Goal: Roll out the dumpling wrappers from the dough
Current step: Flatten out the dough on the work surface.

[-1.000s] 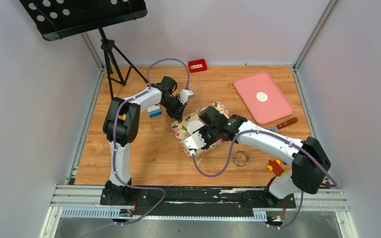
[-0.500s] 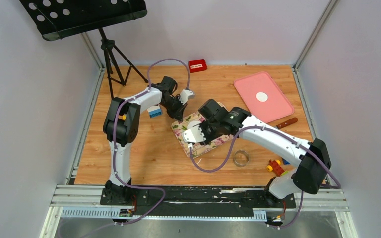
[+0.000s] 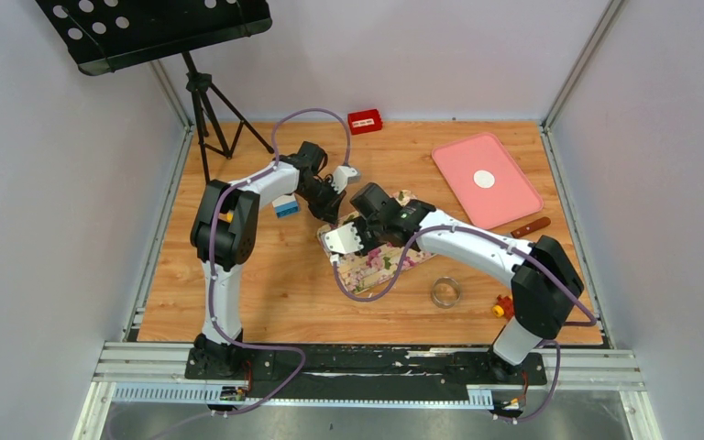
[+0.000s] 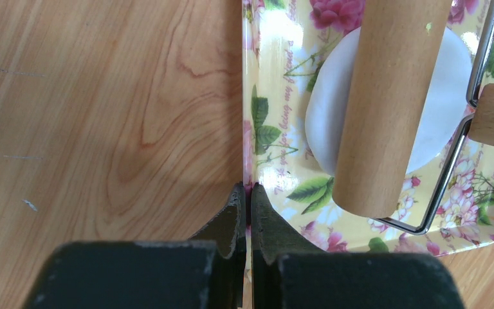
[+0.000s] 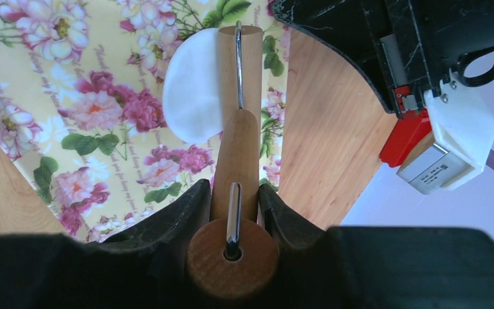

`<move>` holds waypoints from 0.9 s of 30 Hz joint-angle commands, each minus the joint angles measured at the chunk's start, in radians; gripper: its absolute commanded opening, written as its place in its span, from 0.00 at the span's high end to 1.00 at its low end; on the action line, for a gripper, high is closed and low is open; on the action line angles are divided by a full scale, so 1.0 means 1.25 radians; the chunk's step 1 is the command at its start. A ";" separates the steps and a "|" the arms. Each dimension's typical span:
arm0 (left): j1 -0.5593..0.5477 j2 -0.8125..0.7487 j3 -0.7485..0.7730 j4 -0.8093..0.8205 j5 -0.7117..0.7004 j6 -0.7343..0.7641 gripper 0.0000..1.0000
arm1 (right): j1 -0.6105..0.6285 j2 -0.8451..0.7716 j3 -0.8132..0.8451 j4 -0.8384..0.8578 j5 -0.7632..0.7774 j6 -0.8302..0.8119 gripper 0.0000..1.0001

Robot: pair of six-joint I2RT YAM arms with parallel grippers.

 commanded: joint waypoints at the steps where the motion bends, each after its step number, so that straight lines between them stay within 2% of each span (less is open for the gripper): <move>1: -0.014 -0.014 -0.023 -0.016 -0.007 0.014 1.00 | -0.006 0.000 -0.026 0.034 -0.006 0.003 1.00; 15: -0.013 -0.013 -0.020 -0.010 -0.019 0.004 1.00 | -0.001 -0.010 -0.118 -0.002 -0.067 0.003 1.00; 27: -0.013 -0.012 -0.020 -0.005 -0.028 -0.004 1.00 | 0.028 -0.056 -0.215 -0.056 -0.052 -0.019 1.00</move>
